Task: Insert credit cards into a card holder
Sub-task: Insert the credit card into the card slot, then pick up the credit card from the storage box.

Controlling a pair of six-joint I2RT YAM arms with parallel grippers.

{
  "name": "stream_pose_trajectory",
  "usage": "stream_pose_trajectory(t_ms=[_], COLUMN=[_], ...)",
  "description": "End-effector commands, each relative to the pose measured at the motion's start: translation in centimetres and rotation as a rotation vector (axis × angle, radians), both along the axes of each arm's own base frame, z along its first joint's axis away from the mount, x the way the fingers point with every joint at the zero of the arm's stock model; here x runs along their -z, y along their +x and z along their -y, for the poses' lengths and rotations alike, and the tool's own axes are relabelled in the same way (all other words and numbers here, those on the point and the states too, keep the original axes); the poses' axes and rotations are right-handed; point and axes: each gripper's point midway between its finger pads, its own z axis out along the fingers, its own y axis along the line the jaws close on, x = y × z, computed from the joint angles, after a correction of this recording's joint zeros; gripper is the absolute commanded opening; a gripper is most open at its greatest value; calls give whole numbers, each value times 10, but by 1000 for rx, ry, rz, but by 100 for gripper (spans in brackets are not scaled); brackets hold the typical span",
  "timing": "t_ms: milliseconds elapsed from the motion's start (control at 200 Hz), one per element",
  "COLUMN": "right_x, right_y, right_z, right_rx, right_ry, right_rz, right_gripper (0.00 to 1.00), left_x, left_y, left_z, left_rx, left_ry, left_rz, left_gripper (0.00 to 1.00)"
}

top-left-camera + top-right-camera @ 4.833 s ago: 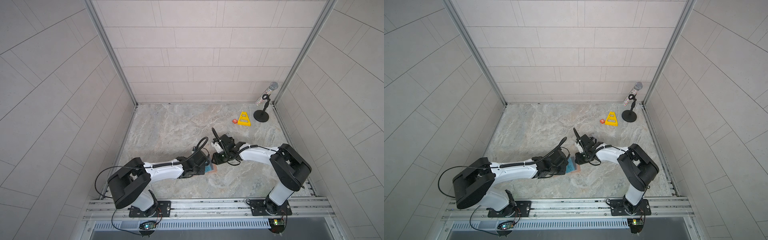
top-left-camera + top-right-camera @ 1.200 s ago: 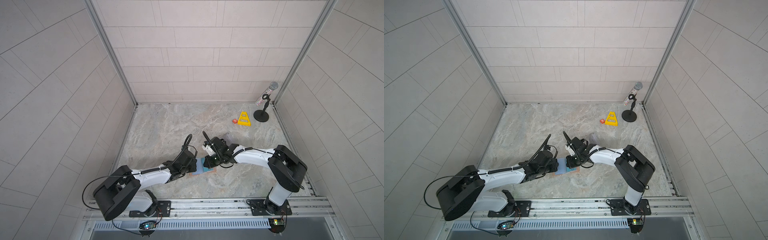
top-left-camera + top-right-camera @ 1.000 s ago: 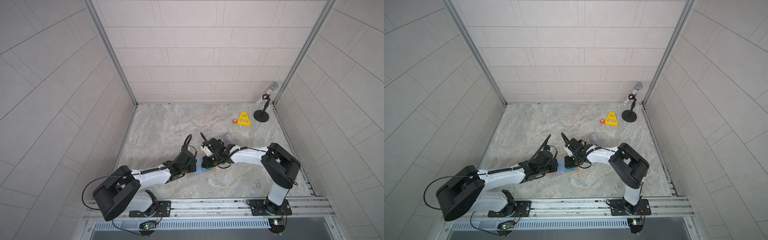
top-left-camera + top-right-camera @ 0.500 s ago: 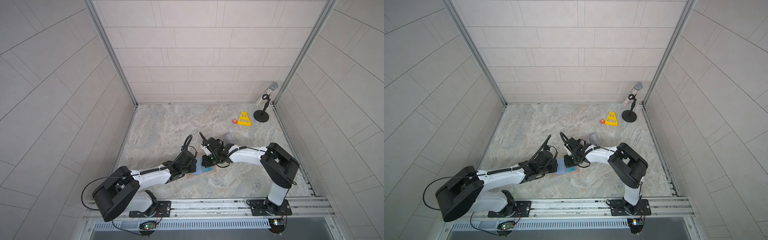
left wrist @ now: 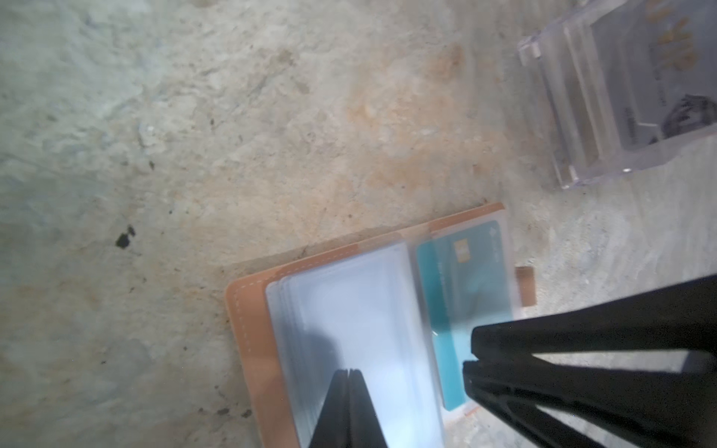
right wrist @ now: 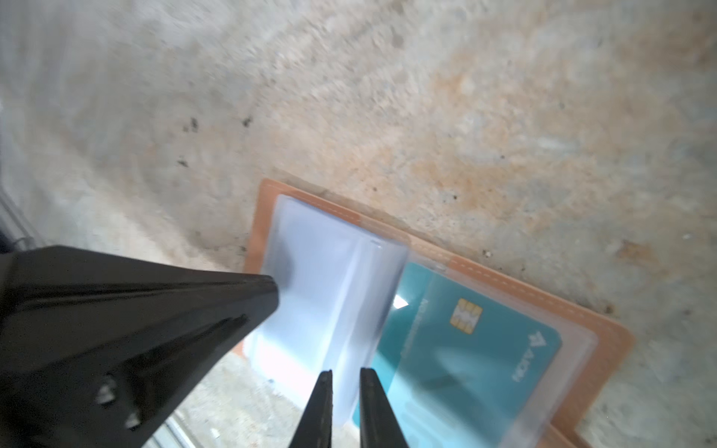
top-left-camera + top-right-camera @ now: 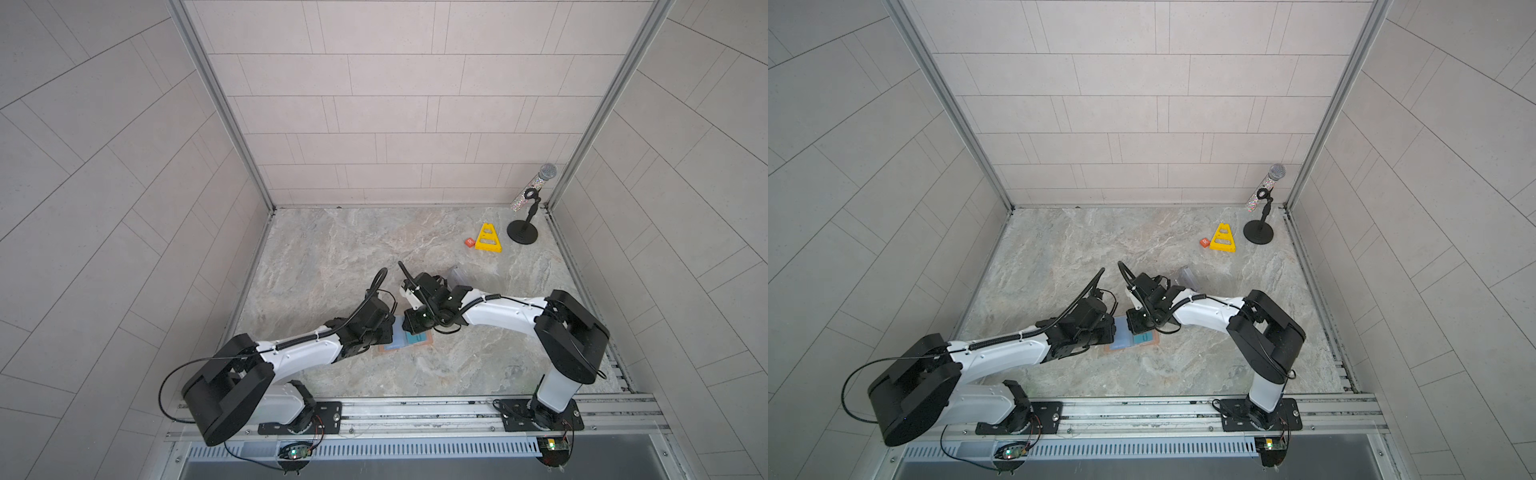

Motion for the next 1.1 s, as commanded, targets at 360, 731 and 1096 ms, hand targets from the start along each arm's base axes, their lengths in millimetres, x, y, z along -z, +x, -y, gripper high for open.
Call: stream_pose_trajectory(t_ms=[360, 731, 1096], right_x=[-39, -41, -54], right_y=[34, 62, 81], right_z=[81, 160, 196], right_rx=[142, 268, 286], right_ry=[-26, -68, -207], right_rz=[125, 118, 173], right_gripper=[20, 20, 26], left_x=[-82, -93, -96], left_y=[8, 3, 5], left_z=[-22, -32, -17], left_rx=[7, 0, 34], left_ry=[36, 33, -8], left_rz=[196, 236, 223], left_gripper=[21, 27, 30])
